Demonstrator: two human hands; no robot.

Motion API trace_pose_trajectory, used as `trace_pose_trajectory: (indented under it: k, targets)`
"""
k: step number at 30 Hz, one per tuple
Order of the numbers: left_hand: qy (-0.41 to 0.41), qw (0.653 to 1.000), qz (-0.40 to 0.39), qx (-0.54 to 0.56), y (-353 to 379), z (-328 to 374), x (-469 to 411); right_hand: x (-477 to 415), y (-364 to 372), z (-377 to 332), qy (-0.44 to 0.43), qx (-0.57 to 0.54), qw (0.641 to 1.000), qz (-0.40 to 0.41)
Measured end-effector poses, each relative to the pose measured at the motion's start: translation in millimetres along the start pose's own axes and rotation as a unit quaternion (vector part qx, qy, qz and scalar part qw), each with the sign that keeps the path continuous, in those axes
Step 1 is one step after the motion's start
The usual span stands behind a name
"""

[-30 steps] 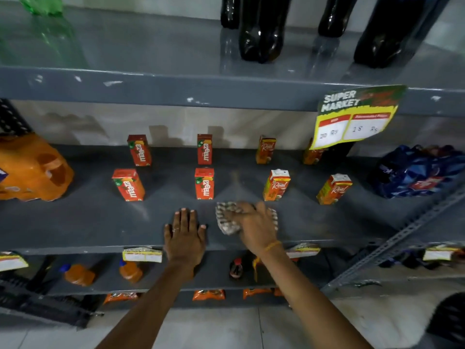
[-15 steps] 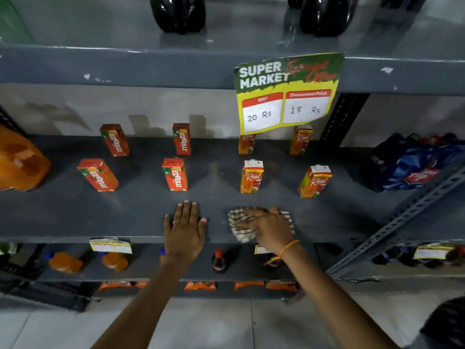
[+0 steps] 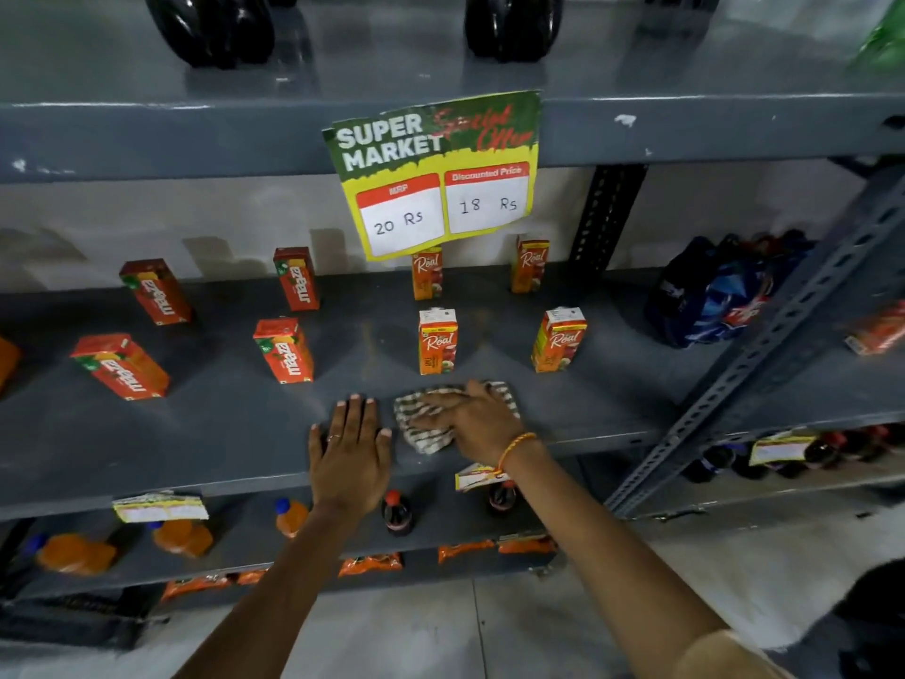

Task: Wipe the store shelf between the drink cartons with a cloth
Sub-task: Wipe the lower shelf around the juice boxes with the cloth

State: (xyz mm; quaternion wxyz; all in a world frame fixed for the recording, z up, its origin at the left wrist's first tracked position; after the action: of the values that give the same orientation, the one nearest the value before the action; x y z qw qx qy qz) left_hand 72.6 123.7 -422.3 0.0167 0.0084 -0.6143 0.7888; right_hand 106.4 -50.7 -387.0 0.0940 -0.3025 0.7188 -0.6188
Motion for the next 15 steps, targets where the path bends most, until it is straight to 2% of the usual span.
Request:
trace_pose_trajectory:
  k: [4, 7, 9, 12, 15]
  targets:
    - [0.022, 1.000, -0.018, -0.011, 3, 20, -1, 45, 14, 58, 0.157, -0.025, 0.985, 0.069]
    - [0.050, 0.998, -0.025, -0.018, 9, 38, -1, 94, 19, 80, 0.295, -0.059, 0.948, 0.107]
    - [0.072, 0.997, -0.024, -0.008, 12, 51, 0, 119, 13, 79, 0.349, -0.063, 0.927, 0.127]
    - [0.119, 0.993, -0.024, 0.004, 14, 77, 1, 115, -6, 67, 0.317, -0.057, 0.930, 0.176]
    - [0.151, 0.987, -0.049, 0.012, 17, 103, -1, 86, -10, 52, 0.237, -0.052, 0.963, 0.121]
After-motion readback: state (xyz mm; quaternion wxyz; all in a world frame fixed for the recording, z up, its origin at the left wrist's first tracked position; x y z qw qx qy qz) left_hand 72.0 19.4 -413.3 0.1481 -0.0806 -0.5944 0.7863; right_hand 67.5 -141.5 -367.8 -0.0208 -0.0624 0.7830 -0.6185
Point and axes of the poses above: each hand's wrist, its own x-axis away from the middle knuckle, its own y-axis out of the palm, z = x × y, the point moved 3 cm from there along -x, towards the middle knuckle, and after that the axes turned 7 degrees about -z, right-handed, at the moved point
